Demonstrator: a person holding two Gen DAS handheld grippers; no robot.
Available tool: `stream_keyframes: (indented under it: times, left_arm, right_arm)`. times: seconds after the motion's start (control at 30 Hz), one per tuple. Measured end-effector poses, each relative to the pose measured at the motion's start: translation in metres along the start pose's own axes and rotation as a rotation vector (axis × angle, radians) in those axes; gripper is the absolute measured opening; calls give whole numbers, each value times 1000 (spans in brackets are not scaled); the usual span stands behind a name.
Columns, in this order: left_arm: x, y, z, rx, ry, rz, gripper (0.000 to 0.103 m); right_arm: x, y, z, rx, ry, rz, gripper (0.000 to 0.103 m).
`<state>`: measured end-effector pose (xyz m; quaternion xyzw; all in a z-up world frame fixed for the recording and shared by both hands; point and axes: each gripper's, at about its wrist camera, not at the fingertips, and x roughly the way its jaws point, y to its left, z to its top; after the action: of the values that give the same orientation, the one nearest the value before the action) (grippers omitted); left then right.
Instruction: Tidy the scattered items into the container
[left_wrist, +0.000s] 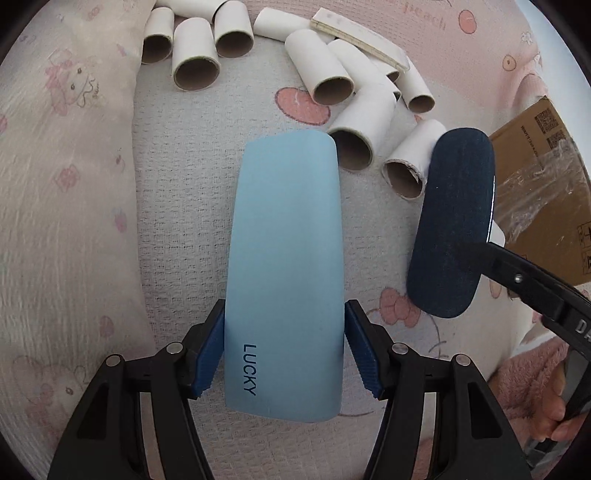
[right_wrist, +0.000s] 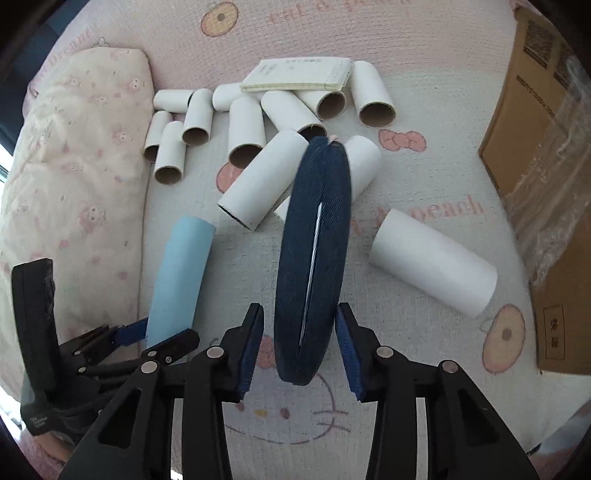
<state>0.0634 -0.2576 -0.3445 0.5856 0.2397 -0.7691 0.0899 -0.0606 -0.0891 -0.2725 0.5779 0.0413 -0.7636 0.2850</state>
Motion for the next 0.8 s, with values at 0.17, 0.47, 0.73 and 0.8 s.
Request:
stream_keyframes:
  times: [0.17,0.47,0.73,0.8]
  left_arm:
    - [-15,-2,3,-4,-34,-9,66]
    - [-60,-8,34,-20,-189,-51,66]
    - [-41,-46,47,37,-164,-117,46]
    - [-32,-54,50,47,-139,-139,46]
  right_arm:
    - [-13,-10,3,73,-62,110,38]
    - [-6,-19,12,143,-126,163,38]
    - [-7,-42,11,233,-168,152,21]
    - [-1,-48,11,265,-149,174,21]
